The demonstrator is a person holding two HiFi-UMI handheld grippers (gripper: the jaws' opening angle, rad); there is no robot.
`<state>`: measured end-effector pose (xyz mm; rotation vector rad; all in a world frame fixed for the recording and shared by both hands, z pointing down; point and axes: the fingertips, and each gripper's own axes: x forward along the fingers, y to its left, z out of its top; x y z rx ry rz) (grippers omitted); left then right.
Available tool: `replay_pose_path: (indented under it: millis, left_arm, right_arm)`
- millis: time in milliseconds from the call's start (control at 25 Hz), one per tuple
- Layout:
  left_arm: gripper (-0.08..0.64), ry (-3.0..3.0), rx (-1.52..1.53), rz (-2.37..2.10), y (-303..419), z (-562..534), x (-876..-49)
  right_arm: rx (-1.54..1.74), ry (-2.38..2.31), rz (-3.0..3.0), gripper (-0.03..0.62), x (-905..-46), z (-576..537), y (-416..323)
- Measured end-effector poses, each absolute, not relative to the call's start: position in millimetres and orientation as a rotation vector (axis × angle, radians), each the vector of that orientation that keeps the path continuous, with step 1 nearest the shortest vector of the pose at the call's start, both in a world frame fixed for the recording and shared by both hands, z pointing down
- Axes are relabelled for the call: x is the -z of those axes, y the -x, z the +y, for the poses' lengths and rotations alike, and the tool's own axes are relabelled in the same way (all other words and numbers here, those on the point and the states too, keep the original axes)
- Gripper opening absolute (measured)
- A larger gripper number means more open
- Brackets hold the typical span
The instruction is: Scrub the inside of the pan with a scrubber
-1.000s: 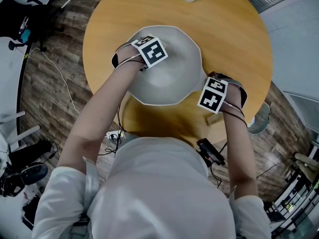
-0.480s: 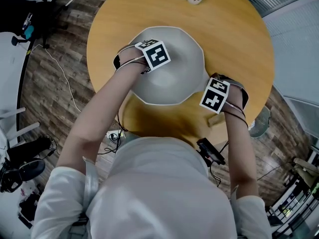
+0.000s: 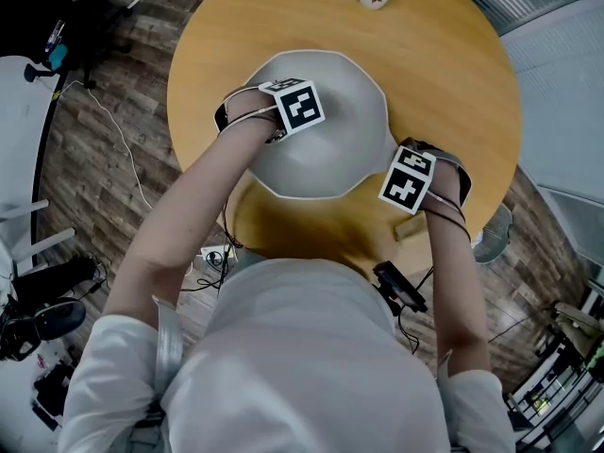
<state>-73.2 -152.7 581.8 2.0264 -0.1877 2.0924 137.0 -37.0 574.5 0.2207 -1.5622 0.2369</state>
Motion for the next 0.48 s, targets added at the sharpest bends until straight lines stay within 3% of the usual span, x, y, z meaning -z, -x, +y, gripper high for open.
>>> replay_pose_path:
  millis: [480]
  left_arm:
    - [0.017,-2.012,-2.148,-0.040,80,-132,-582]
  right_arm:
    - [-0.235,-0.219,-1.561,0.181,-575,-38,-137]
